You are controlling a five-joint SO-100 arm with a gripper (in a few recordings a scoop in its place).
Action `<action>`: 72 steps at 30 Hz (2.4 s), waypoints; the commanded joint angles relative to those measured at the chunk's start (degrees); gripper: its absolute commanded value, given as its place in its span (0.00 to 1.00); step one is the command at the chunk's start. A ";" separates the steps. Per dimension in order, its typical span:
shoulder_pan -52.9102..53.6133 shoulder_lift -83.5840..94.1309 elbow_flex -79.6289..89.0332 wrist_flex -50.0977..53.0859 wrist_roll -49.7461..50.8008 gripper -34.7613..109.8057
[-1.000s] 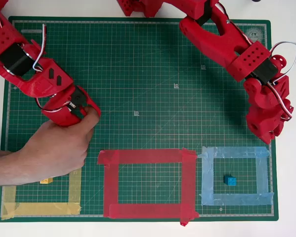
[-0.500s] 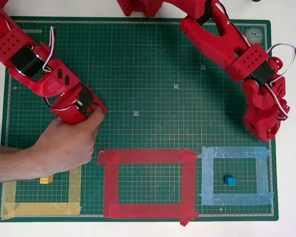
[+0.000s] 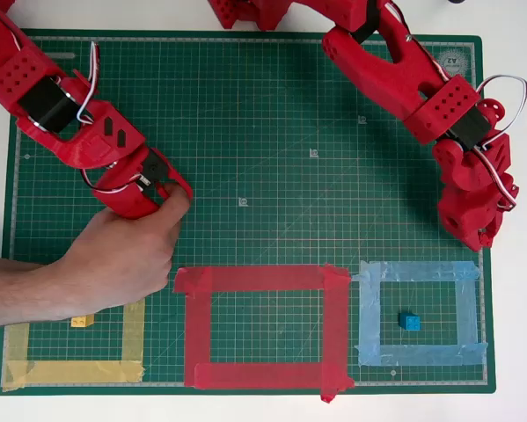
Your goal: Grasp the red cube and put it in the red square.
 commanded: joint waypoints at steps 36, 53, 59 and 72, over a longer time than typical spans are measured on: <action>-1.85 3.16 0.70 0.35 -0.88 0.33; -0.79 4.04 -5.01 0.70 -0.88 0.33; -0.26 6.77 -3.60 0.79 -0.88 0.33; -1.32 6.77 0.70 0.53 -0.88 0.33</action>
